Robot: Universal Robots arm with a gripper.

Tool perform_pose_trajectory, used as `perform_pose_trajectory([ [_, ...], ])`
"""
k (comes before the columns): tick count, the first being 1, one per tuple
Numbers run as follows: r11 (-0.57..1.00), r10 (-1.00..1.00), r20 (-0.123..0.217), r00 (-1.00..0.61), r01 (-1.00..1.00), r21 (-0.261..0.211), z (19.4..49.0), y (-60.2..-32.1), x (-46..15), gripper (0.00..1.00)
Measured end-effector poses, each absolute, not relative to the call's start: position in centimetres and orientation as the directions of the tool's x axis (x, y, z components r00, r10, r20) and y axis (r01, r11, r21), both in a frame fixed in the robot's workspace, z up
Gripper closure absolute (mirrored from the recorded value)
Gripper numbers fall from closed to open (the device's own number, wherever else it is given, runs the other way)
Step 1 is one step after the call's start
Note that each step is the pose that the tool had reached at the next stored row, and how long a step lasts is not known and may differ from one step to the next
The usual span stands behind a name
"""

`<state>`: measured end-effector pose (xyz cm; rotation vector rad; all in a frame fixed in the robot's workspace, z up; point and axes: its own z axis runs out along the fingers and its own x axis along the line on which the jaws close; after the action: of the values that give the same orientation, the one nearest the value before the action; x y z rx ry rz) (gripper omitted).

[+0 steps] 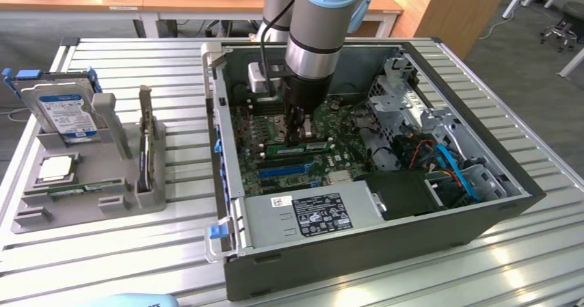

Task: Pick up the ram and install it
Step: 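Press down the ram until it locks into place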

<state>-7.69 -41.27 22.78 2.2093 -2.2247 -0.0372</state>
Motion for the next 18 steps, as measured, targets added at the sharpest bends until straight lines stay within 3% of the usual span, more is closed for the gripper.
perform_pose_trajectory([
  [18, 0.007, -1.000, -0.012, -0.007, -1.000, 0.021, 22.43, -41.27, -7.69, 0.90],
])
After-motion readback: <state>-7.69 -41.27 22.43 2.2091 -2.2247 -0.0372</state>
